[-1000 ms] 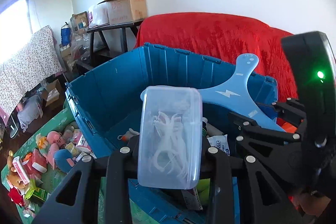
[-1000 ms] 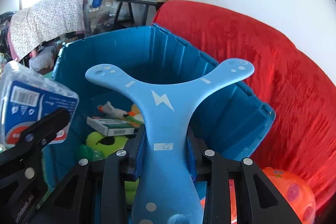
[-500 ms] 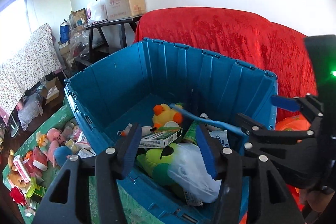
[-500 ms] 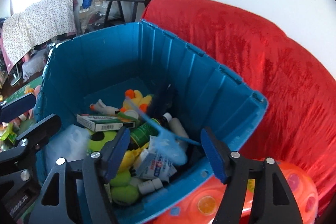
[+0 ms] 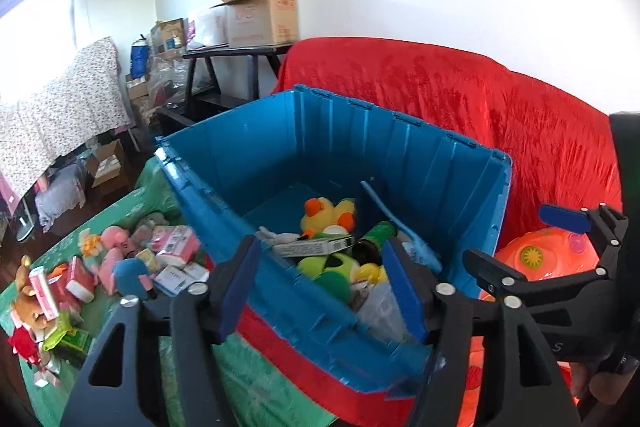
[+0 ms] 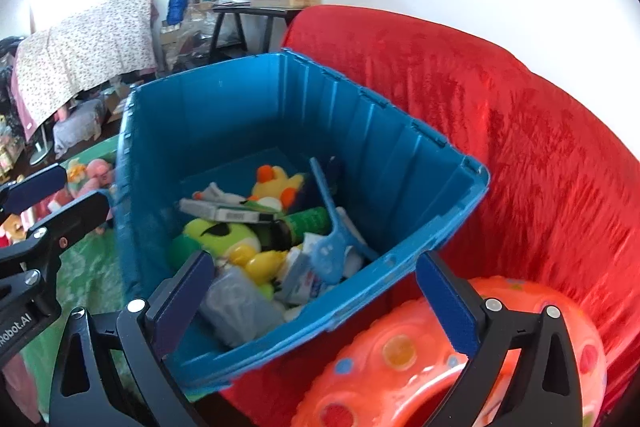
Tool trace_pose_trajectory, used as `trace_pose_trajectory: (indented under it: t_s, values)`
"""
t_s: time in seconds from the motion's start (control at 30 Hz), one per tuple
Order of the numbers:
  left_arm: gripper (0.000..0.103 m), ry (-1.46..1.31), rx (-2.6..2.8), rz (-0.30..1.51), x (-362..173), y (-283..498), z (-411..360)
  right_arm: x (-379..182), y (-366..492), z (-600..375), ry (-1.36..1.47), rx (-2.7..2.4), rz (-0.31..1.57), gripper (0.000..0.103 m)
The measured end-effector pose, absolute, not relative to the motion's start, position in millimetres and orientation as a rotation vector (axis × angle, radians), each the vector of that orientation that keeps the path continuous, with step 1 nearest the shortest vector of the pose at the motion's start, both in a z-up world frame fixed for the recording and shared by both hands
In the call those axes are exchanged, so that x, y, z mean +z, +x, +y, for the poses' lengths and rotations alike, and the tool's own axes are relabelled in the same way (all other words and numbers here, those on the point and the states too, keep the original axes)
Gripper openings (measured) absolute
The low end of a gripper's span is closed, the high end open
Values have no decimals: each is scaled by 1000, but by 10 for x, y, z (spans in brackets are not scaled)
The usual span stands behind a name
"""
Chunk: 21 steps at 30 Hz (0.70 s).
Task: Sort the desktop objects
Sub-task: 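Return both tools from the bin to the table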
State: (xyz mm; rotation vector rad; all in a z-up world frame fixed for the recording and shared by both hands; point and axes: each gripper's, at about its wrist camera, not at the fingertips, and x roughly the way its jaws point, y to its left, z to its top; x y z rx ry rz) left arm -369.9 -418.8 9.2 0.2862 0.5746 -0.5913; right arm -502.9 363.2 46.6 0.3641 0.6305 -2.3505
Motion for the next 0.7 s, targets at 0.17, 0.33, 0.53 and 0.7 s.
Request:
trace_pose_trajectory:
  t_s: [0.17,0.33,0.53,0.7]
  values:
    - [65,275,-556,561,136,-3804,-3820,346,-4726,3586,351,-2324,623,102]
    - [65,257,-514,553,162,-3911,-3349,253,-4373,3484,336,-2287,595,102]
    - [65,201,-471,578,148,-3916,-2760,96,-3903,3231,297,-2208,632,102]
    - [65,160,-443,590,109,-3892,-2359,-38,-3615,3007,277,-2168,662,102]
